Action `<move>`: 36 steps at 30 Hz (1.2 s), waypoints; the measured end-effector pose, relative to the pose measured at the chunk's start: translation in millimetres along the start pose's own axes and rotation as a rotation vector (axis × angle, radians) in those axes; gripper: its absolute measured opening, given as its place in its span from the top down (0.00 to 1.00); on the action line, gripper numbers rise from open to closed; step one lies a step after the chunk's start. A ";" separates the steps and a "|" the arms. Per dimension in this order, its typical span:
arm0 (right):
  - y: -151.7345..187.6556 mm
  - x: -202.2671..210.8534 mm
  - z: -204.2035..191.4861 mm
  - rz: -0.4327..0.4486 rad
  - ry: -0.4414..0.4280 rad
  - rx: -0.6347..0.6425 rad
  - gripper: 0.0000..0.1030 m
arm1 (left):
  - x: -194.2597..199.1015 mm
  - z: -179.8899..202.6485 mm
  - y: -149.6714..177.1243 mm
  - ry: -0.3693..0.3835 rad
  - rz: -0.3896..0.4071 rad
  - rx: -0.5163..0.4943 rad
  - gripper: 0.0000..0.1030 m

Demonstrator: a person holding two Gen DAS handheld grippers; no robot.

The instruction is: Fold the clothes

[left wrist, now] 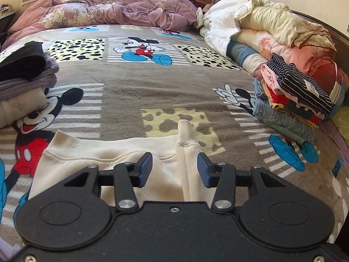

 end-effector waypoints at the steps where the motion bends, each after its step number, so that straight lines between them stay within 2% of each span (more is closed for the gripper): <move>1: 0.7 -2.3 0.3 -0.007 -0.002 -0.005 0.51 | -5.4 2.1 -3.0 0.006 -0.010 -0.001 0.57; 8: 6.4 -11.6 -3.0 -0.040 -0.019 -0.005 0.51 | -43.5 10.2 -21.6 0.015 -0.054 0.008 0.58; 16: 9.0 -15.9 -6.9 -0.058 -0.045 0.004 0.51 | -71.8 23.1 -27.9 -0.001 -0.083 -0.035 0.58; 20: 9.8 -15.8 -10.0 -0.061 -0.055 0.013 0.51 | -86.6 16.6 -29.2 -0.016 -0.097 -0.020 0.67; 23: 10.7 -15.6 -12.1 -0.065 -0.064 0.022 0.51 | -91.4 10.3 -30.1 -0.013 -0.088 0.003 0.80; 24: 11.1 -15.7 -12.7 -0.067 -0.065 0.023 0.51 | -92.0 7.8 -30.4 -0.011 -0.085 0.013 0.89; 25: 11.4 -15.7 -13.1 -0.069 -0.067 0.025 0.51 | -92.3 4.0 -30.3 -0.002 -0.082 0.032 0.91; 32: 12.4 -16.4 -15.6 -0.076 -0.076 0.031 0.51 | -92.7 -23.4 -21.9 0.064 -0.066 0.210 0.95; 36: 13.2 -17.3 -16.9 -0.083 -0.083 0.034 0.51 | -95.3 -32.4 -19.1 0.068 -0.051 0.264 0.96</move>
Point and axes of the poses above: each gripper's, at about its wrist camera, not at the fingertips, and x roughly against the way its jaws point, z to its right, y to its underside, the point moved 8 cm from there along -x, roughly the way its jaws point, and after that the axes turned 8 degrees about -z, right-handed, at the moved point
